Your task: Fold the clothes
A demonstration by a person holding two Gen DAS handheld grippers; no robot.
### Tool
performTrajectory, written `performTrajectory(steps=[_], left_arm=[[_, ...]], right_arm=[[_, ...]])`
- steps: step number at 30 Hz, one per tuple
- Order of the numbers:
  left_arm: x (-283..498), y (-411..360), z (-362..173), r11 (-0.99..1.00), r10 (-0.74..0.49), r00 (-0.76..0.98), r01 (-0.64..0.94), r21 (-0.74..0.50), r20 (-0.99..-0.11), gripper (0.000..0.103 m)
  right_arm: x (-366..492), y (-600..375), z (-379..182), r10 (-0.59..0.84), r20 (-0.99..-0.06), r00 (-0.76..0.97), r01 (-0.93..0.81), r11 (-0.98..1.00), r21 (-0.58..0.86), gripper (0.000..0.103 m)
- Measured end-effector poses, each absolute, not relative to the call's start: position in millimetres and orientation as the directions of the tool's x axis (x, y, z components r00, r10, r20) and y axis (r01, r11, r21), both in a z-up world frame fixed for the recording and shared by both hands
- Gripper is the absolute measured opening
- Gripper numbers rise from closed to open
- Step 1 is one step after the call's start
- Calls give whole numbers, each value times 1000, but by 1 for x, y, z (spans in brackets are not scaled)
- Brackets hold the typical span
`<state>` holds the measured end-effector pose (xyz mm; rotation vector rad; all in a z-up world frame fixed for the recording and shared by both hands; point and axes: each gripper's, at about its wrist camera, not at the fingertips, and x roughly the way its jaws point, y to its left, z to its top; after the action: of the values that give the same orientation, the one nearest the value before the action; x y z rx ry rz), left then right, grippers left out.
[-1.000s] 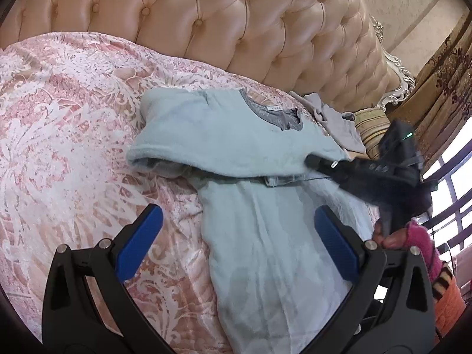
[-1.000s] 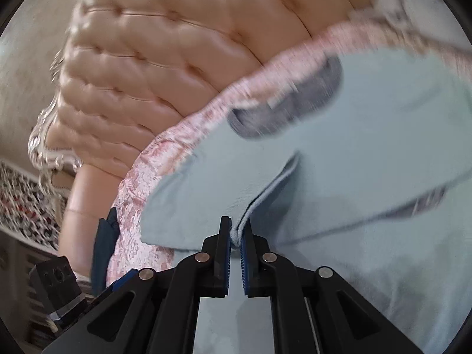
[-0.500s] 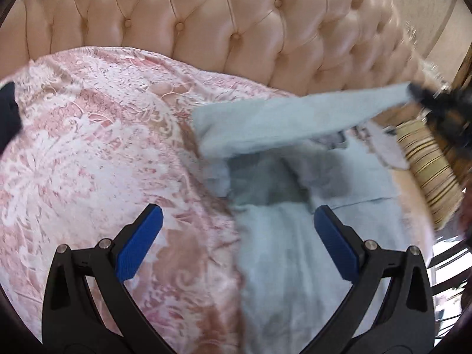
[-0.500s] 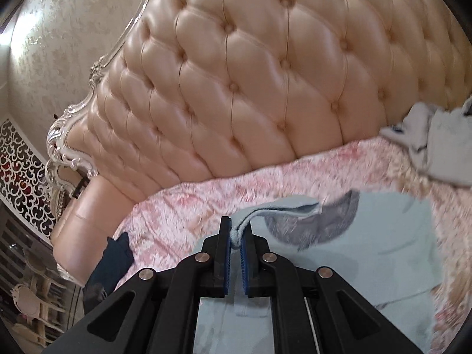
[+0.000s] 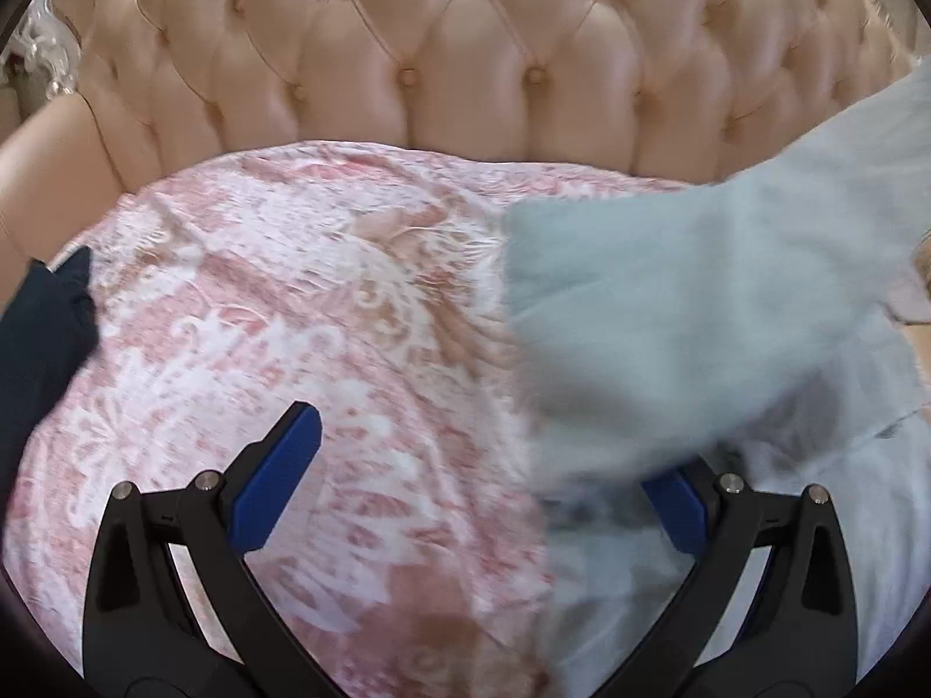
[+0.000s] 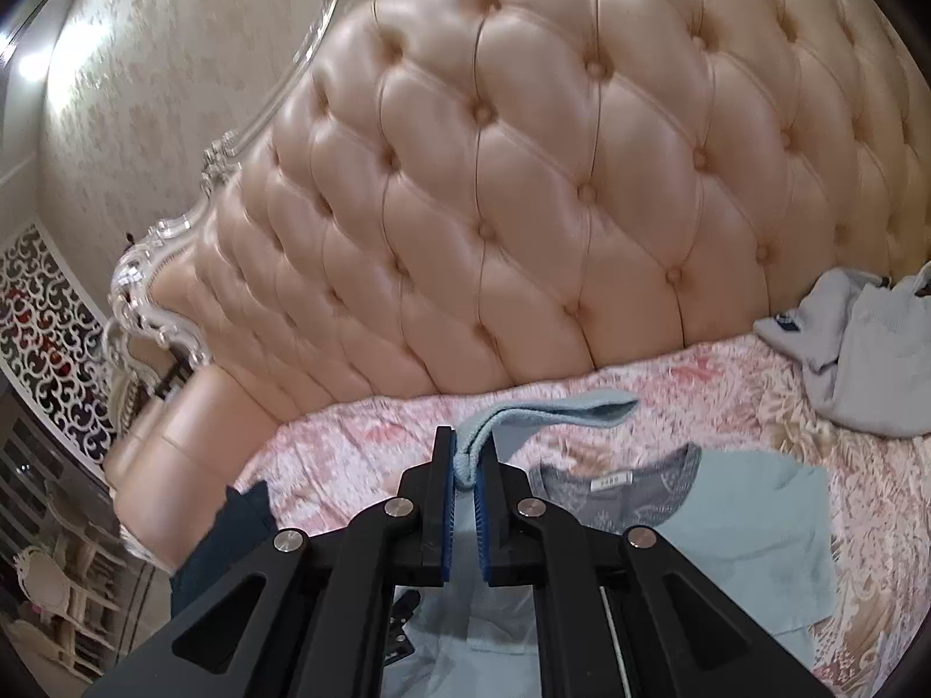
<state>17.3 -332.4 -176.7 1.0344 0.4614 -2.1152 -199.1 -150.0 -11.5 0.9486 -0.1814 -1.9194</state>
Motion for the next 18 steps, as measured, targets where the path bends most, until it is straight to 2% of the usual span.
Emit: performTrajectory(steps=[4,13,18], left_arm=[[20,-334,-188,-681,-469,-384,730,49,-795,103],[26,-337,-192,-654,-453,-397,756,-5,-798,103],[30,-340,-195,-618,-439,-402,785,-55,-804,103]], right_arm=[[-210,-128,-4,-812,-507,-289,665,-551,504,6],[-247,-83,-51,-797,-516,-315,561,-595,576,6],[-248,-88,-49,-826,-480,-295,594,-552,585,6]])
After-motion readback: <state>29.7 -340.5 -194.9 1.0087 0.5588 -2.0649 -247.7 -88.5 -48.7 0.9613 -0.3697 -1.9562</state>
